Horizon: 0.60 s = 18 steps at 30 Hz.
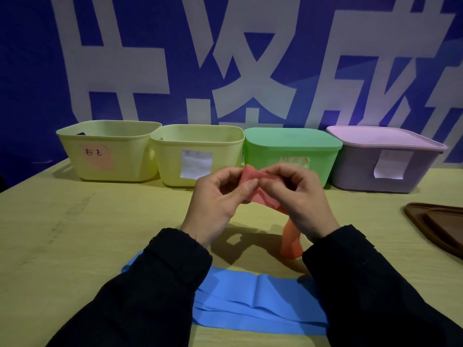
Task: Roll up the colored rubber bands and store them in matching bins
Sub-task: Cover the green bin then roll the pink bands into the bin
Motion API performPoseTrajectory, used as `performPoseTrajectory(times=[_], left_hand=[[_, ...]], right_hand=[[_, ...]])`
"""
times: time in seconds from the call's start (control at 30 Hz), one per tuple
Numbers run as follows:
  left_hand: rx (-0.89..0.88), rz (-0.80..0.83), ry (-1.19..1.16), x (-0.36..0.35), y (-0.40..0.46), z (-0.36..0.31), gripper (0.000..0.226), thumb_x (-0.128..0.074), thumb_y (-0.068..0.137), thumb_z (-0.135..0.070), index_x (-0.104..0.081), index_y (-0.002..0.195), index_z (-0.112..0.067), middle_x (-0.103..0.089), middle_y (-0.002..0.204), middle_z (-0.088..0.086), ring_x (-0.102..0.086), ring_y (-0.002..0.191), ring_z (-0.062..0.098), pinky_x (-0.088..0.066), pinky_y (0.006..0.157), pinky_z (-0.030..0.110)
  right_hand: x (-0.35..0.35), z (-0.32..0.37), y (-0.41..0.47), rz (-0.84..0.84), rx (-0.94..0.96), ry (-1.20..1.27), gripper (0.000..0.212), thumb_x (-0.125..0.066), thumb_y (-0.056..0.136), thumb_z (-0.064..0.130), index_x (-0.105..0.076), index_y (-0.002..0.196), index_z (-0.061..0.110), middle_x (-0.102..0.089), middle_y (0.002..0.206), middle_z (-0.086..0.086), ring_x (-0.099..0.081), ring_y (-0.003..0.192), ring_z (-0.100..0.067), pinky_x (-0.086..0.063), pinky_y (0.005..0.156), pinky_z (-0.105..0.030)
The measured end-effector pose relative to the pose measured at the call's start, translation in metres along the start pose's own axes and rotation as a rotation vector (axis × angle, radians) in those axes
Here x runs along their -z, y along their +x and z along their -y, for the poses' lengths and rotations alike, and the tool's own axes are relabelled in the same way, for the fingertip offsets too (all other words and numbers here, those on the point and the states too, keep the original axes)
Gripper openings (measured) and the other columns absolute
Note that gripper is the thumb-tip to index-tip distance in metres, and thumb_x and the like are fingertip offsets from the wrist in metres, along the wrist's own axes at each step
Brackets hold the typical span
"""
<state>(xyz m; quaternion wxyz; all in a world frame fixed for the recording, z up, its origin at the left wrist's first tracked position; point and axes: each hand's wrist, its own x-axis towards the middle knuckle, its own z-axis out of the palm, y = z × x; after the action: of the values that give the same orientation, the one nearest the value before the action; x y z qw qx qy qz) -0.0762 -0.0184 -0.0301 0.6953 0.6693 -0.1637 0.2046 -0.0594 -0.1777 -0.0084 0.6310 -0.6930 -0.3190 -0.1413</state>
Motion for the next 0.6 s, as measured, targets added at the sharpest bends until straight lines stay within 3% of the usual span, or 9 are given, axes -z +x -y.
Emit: performPoseTrajectory(times=[0.17, 0.3, 0.47, 0.6], left_hand=[[0.014, -0.040, -0.047, 0.000, 0.000, -0.003, 0.026, -0.077, 0.078, -0.021, -0.071, 0.102, -0.015, -0.078, 0.093, 0.007, -0.073, 0.082, 0.015, -0.060, 0.072, 0.027], [0.007, -0.020, -0.038, 0.000, 0.000, 0.000, 0.016, -0.070, 0.090, -0.012, -0.074, 0.105, -0.016, -0.078, 0.096, 0.009, -0.073, 0.087, 0.015, -0.059, 0.076, 0.025], [0.020, -0.014, 0.020, -0.002, 0.001, 0.004, 0.020, -0.059, 0.100, -0.011, -0.070, 0.116, -0.014, -0.077, 0.105, 0.007, -0.073, 0.096, 0.016, -0.060, 0.080, 0.027], [0.039, -0.017, 0.034, -0.001, 0.002, 0.007, 0.023, -0.053, 0.104, -0.012, -0.065, 0.122, -0.020, -0.074, 0.112, 0.007, -0.071, 0.105, 0.020, -0.060, 0.085, 0.033]], right_hand=[[0.004, -0.001, 0.001, -0.021, -0.002, -0.001, 0.011, -0.069, 0.091, 0.006, -0.073, 0.089, 0.015, -0.072, 0.077, 0.006, -0.064, 0.072, -0.004, -0.050, 0.064, -0.017], [0.003, -0.005, 0.002, -0.019, -0.011, -0.038, 0.012, -0.068, 0.092, 0.006, -0.073, 0.090, 0.016, -0.070, 0.076, 0.007, -0.062, 0.071, -0.004, -0.047, 0.063, -0.016], [-0.001, -0.008, 0.001, -0.024, -0.037, -0.009, 0.005, -0.072, 0.091, 0.011, -0.072, 0.096, 0.009, -0.070, 0.081, -0.011, -0.060, 0.073, -0.012, -0.049, 0.063, -0.023], [-0.002, -0.009, 0.002, 0.004, -0.069, -0.038, 0.006, -0.072, 0.090, 0.010, -0.071, 0.095, 0.013, -0.070, 0.076, 0.006, -0.062, 0.071, -0.005, -0.051, 0.063, -0.020]])
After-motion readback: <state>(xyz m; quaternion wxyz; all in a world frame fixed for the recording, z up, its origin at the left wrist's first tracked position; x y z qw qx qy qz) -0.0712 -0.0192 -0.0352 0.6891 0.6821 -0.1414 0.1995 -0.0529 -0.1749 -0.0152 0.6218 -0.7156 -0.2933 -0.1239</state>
